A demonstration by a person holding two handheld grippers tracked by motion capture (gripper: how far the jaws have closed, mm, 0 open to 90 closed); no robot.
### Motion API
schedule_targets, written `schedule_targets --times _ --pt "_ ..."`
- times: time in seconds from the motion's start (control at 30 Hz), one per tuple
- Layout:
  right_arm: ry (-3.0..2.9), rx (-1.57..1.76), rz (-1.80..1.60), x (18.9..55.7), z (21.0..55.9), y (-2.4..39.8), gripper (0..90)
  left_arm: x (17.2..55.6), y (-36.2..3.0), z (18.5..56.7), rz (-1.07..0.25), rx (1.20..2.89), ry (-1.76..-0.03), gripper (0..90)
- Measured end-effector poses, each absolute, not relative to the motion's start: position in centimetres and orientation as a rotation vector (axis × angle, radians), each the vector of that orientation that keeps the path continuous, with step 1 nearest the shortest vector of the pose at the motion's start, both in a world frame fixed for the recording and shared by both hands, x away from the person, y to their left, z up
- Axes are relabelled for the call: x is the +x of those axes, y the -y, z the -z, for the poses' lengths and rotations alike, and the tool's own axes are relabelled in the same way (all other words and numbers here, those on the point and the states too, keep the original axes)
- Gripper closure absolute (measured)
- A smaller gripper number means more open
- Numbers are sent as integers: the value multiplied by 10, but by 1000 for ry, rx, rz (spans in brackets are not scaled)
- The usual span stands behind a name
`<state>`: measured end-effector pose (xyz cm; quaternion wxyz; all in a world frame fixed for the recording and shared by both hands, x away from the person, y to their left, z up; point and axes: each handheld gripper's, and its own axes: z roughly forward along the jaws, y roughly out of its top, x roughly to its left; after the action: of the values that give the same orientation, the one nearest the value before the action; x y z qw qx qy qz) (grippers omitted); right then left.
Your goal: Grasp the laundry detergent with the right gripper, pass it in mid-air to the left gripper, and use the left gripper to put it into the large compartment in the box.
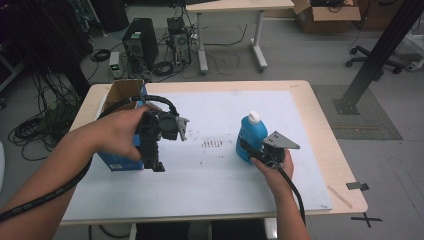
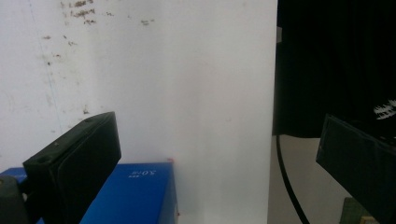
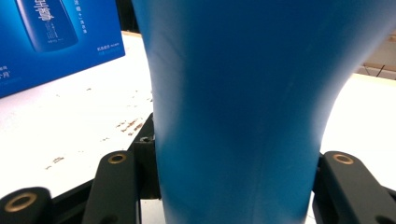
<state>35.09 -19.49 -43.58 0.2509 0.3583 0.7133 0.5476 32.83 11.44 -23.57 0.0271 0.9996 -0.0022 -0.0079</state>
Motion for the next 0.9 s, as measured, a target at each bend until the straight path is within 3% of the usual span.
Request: schedule_targets --times 0.17,0.57,0.9 --pt "-1925 953 -1549 351 424 200 462 328 -113 233 23 3101 7 2" --pt "-2062 723 -1569 349 352 214 461 329 -99 217 -24 3078 32 2" --pt "-2254 449 -1670 336 326 205 460 333 -88 206 -39 3087 45 2"
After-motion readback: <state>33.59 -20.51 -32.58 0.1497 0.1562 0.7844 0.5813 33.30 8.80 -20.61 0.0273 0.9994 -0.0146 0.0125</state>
